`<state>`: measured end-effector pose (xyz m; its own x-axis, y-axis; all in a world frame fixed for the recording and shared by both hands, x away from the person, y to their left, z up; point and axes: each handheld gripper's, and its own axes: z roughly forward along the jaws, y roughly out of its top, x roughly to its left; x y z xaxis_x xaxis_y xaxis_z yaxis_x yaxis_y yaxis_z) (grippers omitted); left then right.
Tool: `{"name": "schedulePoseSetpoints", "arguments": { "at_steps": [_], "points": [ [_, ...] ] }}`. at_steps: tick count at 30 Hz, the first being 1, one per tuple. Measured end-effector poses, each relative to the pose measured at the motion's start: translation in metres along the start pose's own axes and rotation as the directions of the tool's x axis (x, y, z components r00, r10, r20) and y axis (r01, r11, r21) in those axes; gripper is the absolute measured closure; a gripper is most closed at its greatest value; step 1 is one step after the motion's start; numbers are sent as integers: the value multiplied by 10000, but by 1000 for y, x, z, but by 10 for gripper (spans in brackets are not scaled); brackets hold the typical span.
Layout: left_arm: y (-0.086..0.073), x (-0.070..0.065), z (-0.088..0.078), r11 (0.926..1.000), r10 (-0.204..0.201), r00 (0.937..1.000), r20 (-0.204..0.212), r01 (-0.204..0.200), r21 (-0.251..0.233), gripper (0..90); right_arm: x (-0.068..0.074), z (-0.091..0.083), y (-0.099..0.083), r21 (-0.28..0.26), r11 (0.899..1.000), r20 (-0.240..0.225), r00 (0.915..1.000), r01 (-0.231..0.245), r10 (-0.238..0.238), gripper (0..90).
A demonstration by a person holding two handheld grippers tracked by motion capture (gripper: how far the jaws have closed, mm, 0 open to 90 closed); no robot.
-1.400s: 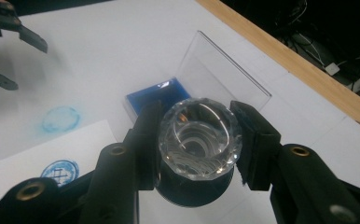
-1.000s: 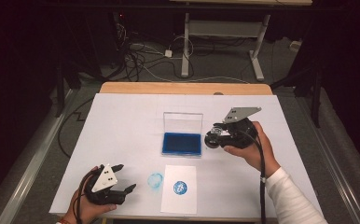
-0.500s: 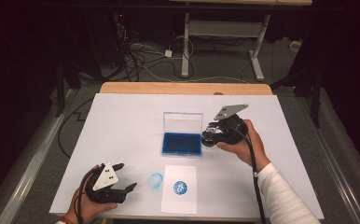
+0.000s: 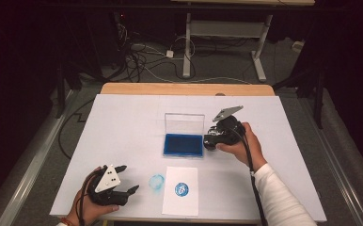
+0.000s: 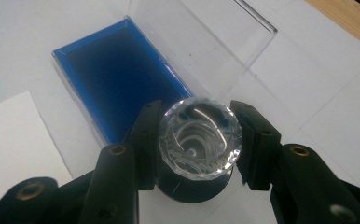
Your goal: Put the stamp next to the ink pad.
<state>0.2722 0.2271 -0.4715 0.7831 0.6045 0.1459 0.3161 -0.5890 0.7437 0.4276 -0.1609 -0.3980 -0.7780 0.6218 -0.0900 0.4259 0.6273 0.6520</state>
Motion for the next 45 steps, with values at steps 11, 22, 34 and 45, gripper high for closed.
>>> {"name": "schedulePoseSetpoints", "arguments": {
  "at_steps": [11, 22, 34, 45],
  "points": [
    [-1, -1, 2, 10000, -2, 10000, 51, 2, 33, 202, -5, 10, -9, 374, 9991, 17, 9998, -207, 206, 569],
    [0, -1, 2, 10000, 28, 10000, 56, -29, 72, 201, -7, 13, -13, 486, 9982, -23, 9994, -356, 358, 568],
    [-1, -1, 4, 9999, 17, 9999, 130, -19, 162, 202, -7, 16, -14, 626, 9970, 74, 9990, -454, 451, 567],
    [0, -2, 4, 9999, 4, 9998, 205, -7, 161, 202, -8, 18, -14, 722, 9962, 103, 9988, -491, 485, 562]
  ]
}}
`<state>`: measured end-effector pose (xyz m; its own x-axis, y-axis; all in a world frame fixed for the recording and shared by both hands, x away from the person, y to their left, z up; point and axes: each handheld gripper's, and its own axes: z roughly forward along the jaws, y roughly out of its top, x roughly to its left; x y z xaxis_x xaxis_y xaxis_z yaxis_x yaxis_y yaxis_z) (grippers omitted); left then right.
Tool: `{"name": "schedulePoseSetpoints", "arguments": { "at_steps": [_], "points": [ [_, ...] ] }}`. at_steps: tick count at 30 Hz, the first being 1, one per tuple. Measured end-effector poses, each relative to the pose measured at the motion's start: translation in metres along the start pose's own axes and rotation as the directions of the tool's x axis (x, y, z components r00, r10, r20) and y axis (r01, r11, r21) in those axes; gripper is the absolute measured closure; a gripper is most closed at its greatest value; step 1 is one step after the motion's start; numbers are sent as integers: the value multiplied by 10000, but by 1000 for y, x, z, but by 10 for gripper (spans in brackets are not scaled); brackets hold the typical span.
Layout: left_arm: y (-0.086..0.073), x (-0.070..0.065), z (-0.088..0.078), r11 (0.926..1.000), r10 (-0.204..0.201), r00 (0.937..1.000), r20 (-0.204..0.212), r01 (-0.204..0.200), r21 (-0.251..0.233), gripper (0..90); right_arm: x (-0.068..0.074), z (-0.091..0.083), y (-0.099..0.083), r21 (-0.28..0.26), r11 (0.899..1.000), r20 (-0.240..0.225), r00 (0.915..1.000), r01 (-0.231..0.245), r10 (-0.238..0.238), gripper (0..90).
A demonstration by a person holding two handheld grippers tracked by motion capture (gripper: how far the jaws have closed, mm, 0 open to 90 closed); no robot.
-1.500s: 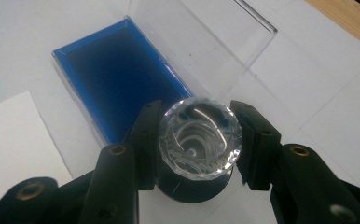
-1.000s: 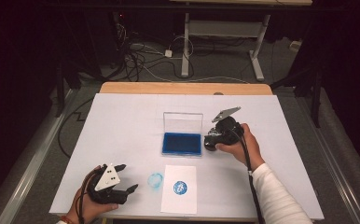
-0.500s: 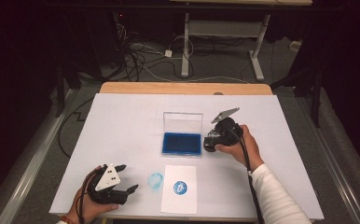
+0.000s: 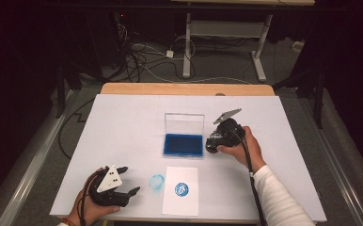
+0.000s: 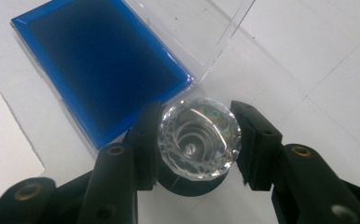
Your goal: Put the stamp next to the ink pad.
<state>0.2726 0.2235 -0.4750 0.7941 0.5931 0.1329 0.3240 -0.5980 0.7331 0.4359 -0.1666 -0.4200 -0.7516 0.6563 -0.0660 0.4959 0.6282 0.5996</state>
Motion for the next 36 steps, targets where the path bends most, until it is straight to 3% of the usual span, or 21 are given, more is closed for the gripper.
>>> {"name": "schedulePoseSetpoints", "arguments": {
  "at_steps": [6, 17, 23, 25, 36],
  "points": [
    [0, 0, 0, 10000, -27, 10000, 5, 27, -10, 202, 0, -2, 0, -100, 9999, 16, 10000, -8, 9, 479],
    [0, 0, 0, 10000, -28, 10000, -11, 28, -5, 202, 0, -14, -1, -916, 9957, 205, 9996, -159, 179, 386],
    [0, 0, -1, 10000, -15, 10000, -25, 15, -14, 202, 2, -21, -1, -1789, 9828, 152, 9987, -459, 494, 299],
    [0, 0, -1, 10000, -27, 10000, -42, 27, -13, 202, 4, -23, 0, -1888, 9811, 508, 9973, -424, 529, 266],
    [0, 1, -1, 10000, -26, 10000, -80, 26, 30, 202, 5, -30, -1, -2587, 9636, 623, 9943, -672, 861, 163]
  ]
}}
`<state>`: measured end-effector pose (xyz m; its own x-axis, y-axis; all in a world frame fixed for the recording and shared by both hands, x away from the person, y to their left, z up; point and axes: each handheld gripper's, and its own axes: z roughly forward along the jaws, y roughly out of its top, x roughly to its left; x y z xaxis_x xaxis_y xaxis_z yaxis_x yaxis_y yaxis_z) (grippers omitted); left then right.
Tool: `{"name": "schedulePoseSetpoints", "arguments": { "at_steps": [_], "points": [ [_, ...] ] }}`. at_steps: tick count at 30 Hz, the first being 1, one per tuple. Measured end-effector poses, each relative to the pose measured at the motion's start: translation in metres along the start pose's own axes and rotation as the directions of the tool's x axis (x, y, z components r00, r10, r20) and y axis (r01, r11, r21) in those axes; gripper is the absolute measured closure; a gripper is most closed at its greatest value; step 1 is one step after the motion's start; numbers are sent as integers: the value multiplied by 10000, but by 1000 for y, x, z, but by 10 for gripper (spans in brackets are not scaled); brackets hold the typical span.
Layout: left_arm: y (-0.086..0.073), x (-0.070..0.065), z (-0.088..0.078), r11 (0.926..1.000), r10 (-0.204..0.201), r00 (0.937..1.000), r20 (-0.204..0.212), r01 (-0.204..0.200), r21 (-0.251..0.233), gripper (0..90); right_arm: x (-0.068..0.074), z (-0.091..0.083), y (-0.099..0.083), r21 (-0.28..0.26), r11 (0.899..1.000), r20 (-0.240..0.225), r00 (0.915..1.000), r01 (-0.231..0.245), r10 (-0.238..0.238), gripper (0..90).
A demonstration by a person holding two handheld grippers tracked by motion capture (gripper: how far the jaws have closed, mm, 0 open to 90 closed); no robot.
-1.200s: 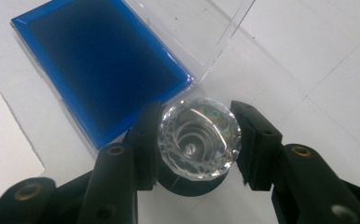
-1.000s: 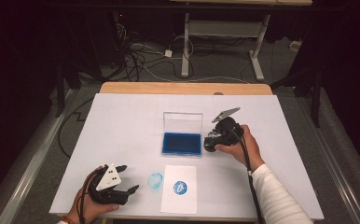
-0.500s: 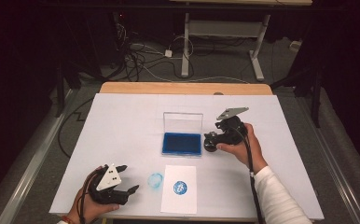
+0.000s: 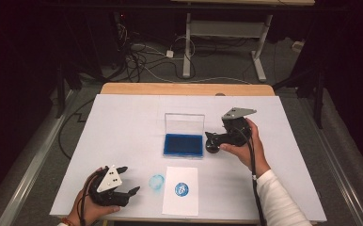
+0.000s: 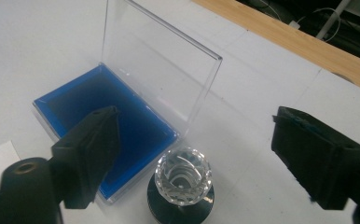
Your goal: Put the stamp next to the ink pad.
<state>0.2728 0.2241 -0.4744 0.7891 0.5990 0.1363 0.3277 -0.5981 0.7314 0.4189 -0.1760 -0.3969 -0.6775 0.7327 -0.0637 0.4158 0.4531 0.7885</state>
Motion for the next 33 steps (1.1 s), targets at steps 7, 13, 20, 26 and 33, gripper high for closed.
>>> {"name": "schedulePoseSetpoints", "arguments": {
  "at_steps": [7, 13, 20, 26, 33],
  "points": [
    [0, 0, 0, 10000, -2, 10000, -2, 2, 12, 202, 2, -4, 0, -275, 9996, 134, 9999, 39, -35, 157],
    [1, 0, -1, 10000, 15, 10000, -47, -15, 7, 202, 10, -6, -2, -381, 9979, 580, 9971, 524, -502, 174],
    [0, 0, -1, 10000, -8, 9999, -108, 8, 9, 202, 16, -17, -1, -984, 9929, 567, 9965, 668, -615, 173],
    [1, 0, -1, 10000, 3, 9999, -119, -3, 4, 202, 23, -23, -1, -1257, 9883, 626, 9949, 862, -788, 172],
    [0, -1, 0, 10000, -1, 9999, -104, 2, 25, 202, 30, -29, -2, -1426, 9841, 580, 9935, 1055, -981, 173]
  ]
}}
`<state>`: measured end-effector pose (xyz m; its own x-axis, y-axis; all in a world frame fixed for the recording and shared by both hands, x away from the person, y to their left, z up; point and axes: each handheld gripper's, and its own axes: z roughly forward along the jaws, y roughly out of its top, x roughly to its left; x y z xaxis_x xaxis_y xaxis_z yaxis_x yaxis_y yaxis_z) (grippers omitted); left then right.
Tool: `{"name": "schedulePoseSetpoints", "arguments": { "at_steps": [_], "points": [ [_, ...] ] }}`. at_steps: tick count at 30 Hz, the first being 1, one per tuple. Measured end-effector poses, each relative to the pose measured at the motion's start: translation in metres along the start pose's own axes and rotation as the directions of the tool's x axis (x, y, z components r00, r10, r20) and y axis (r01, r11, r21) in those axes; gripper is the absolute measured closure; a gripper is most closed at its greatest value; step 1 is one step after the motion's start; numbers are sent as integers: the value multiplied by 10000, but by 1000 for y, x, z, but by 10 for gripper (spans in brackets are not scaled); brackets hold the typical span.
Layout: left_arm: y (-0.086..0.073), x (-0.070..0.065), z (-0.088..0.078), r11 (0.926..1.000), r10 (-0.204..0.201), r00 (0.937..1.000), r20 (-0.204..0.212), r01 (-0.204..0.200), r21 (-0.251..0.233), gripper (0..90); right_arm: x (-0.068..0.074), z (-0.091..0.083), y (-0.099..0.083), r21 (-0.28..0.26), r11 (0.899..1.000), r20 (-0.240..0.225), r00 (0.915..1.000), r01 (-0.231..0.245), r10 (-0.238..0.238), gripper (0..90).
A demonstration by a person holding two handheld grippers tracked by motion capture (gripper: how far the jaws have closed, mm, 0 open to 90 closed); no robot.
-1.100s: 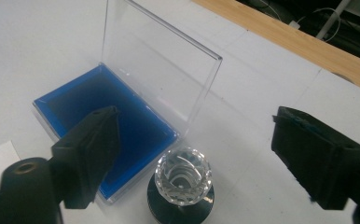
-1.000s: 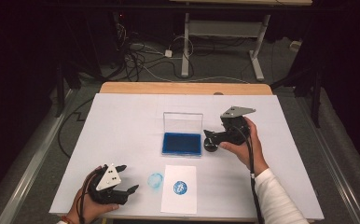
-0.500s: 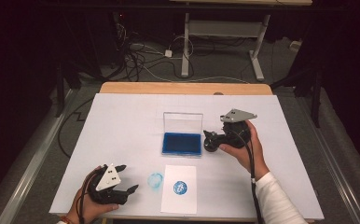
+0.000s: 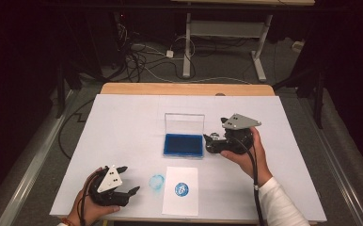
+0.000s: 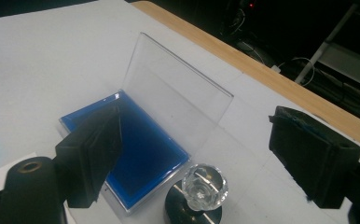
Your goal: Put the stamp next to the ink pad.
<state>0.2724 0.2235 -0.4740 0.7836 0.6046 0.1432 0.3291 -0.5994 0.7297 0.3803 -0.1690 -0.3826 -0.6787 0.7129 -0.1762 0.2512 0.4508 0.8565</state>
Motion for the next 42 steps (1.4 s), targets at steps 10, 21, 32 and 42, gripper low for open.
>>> {"name": "schedulePoseSetpoints", "arguments": {
  "at_steps": [10, 21, 32, 42],
  "points": [
    [0, 0, 0, 10000, 24, 10000, 22, -24, 13, 202, 10, -14, -2, -368, 9988, 115, 9994, 324, -320, 175],
    [0, 0, 0, 10000, 31, 10000, 19, -31, 46, 202, 16, -31, -6, -829, 9954, 105, 9989, 471, -464, 168],
    [0, 0, 0, 10000, 50, 10000, 19, -51, 76, 202, 19, -45, -13, -1083, 9923, 83, 9982, 600, -594, 170],
    [0, 0, 0, 10000, 44, 10000, 13, -44, 73, 202, 20, -56, -19, -999, 9914, 280, 9962, 847, -822, 170]
  ]
}}
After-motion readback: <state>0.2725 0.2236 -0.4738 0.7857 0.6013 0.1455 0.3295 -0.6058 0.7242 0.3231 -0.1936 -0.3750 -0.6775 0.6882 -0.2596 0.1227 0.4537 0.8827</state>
